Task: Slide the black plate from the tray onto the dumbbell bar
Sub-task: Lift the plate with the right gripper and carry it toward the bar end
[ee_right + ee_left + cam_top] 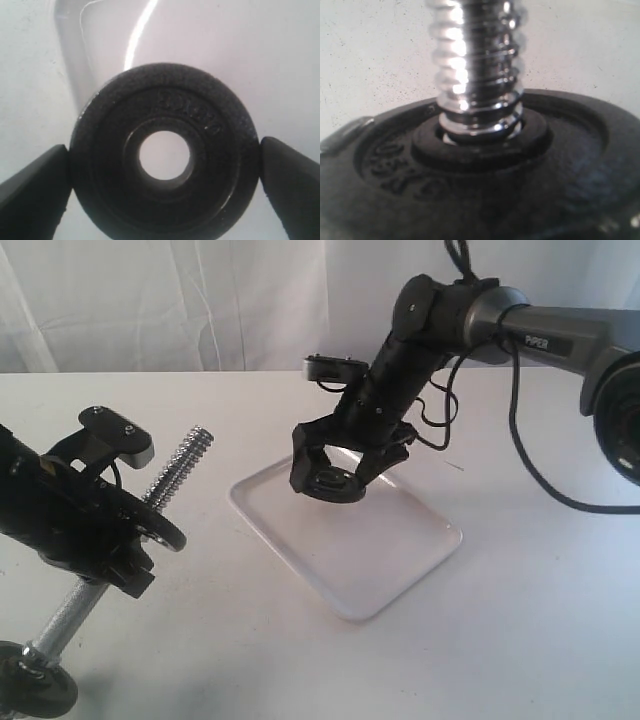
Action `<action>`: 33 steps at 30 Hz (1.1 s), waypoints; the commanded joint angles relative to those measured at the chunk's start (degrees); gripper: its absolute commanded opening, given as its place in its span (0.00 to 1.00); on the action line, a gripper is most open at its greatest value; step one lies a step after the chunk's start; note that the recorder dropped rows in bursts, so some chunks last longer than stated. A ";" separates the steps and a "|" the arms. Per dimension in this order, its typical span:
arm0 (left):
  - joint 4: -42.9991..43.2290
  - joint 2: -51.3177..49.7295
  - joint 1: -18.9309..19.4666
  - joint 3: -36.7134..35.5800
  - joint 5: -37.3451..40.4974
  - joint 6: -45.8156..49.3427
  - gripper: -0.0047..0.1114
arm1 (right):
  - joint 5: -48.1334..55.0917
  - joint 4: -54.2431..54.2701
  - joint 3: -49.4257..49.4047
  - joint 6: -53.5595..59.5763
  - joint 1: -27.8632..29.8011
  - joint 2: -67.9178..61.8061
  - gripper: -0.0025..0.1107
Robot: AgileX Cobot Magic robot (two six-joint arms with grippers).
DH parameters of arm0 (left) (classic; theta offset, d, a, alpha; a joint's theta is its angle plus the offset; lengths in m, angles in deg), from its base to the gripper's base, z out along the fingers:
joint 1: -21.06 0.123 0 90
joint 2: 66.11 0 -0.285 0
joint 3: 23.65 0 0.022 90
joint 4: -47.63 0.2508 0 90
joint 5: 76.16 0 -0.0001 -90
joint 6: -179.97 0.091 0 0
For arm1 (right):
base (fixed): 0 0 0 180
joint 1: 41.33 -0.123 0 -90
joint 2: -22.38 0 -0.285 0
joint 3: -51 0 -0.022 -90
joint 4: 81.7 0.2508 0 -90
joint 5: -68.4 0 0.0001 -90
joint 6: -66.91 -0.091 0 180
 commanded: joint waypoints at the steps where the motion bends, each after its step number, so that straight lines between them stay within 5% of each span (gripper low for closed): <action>1: 1.71 2.70 0.18 1.49 -1.86 0.83 0.04 | 4.84 15.24 0.70 5.23 3.85 1.87 0.02; 15: 1.84 2.70 0.18 1.49 -2.34 1.09 0.04 | 4.84 43.42 0.70 7.10 7.63 1.99 0.02; 33: 1.92 2.70 0.18 1.49 -5.31 1.32 0.04 | 4.84 41.55 0.59 6.97 0.39 5.13 0.02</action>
